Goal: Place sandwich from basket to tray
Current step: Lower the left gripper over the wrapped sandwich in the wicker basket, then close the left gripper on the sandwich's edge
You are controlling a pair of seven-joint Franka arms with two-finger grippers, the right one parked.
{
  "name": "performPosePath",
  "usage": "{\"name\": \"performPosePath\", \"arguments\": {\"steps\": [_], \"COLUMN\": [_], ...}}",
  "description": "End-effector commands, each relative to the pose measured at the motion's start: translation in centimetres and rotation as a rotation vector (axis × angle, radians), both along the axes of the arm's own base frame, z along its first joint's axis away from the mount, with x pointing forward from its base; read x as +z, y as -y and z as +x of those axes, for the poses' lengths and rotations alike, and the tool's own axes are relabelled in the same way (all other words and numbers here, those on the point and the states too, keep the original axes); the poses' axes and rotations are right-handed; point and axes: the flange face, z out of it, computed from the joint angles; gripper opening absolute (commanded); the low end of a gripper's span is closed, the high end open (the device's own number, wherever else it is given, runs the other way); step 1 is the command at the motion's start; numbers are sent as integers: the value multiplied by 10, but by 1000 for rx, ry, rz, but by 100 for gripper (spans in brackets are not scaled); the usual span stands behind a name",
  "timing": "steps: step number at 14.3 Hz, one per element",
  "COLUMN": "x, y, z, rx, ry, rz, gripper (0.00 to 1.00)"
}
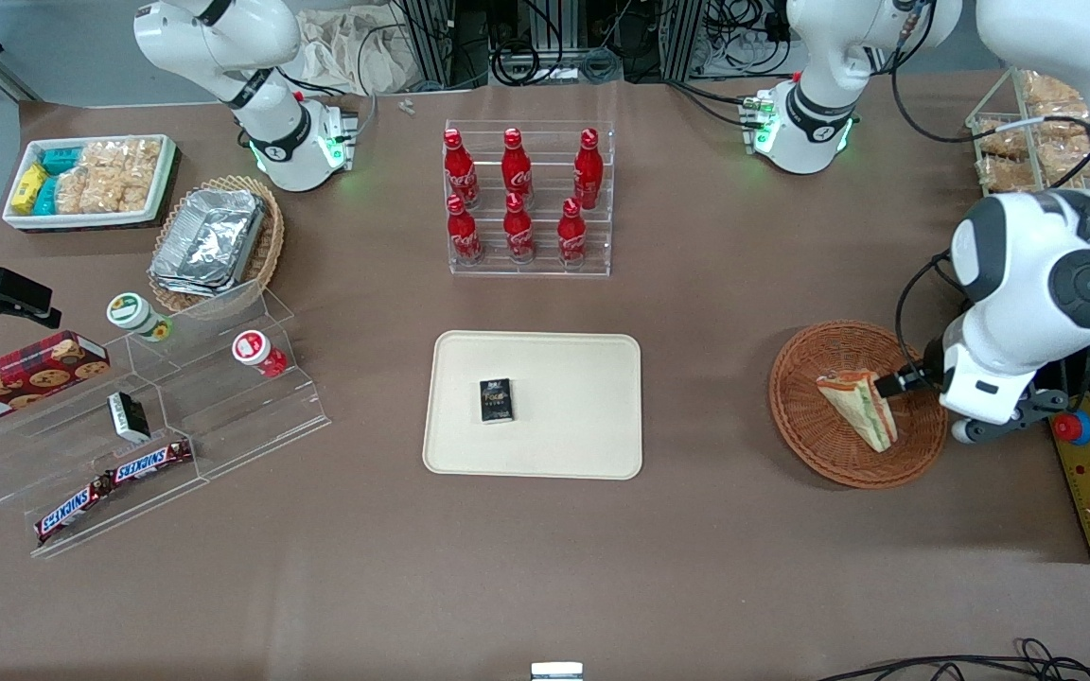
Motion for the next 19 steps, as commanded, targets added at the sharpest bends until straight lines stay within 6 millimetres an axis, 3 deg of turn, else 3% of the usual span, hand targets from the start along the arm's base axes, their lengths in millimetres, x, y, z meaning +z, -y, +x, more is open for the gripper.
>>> {"name": "performPosePath", "arguments": {"steps": [1,5,12,19], "x": [-23,-71,-91,-125], "y": [2,0,0,3], "z": [2,-10,-10,-19], "rx": [87,98,140,200], "ry": [15,33,27,29], "rz": [13,15,15,22], "gripper": [100,100,100,100]}}
